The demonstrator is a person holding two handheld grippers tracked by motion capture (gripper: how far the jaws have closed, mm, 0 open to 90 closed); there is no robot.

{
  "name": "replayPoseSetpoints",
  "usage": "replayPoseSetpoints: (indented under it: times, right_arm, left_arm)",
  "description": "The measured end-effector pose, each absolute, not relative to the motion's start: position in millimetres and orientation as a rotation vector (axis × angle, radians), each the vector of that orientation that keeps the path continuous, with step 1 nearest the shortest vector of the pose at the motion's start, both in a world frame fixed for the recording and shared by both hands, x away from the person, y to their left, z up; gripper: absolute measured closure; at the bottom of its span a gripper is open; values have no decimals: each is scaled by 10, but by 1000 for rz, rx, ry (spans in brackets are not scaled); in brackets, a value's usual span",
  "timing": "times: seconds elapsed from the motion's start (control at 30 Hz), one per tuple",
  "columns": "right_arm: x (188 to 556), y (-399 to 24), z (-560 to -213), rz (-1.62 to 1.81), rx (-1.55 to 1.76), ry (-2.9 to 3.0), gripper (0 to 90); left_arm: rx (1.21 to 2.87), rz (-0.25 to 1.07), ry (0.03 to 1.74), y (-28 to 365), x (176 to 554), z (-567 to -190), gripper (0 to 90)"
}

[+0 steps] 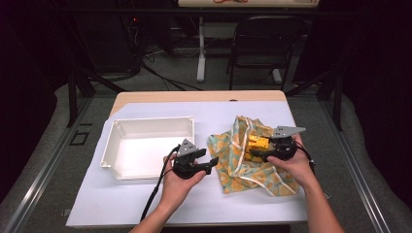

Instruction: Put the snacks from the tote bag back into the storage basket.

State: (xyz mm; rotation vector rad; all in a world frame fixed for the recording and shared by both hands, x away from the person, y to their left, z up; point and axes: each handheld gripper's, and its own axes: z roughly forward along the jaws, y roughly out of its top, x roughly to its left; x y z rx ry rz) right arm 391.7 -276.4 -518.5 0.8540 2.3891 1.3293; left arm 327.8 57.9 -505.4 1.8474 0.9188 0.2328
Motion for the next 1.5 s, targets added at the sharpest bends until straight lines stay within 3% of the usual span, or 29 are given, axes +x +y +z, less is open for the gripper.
replayPoseSetpoints:
  times: [0.83, 1.5]
  right_arm:
    - [3839, -2795, -5187, 1327, 834, 2398, 500]
    - [3724, -2675, -5020, 1225, 947, 2377, 517]
  left_arm:
    - [1865, 229, 923, 557, 3275, -5098, 408]
    - [1839, 251, 920, 610, 3286, -5047, 396]
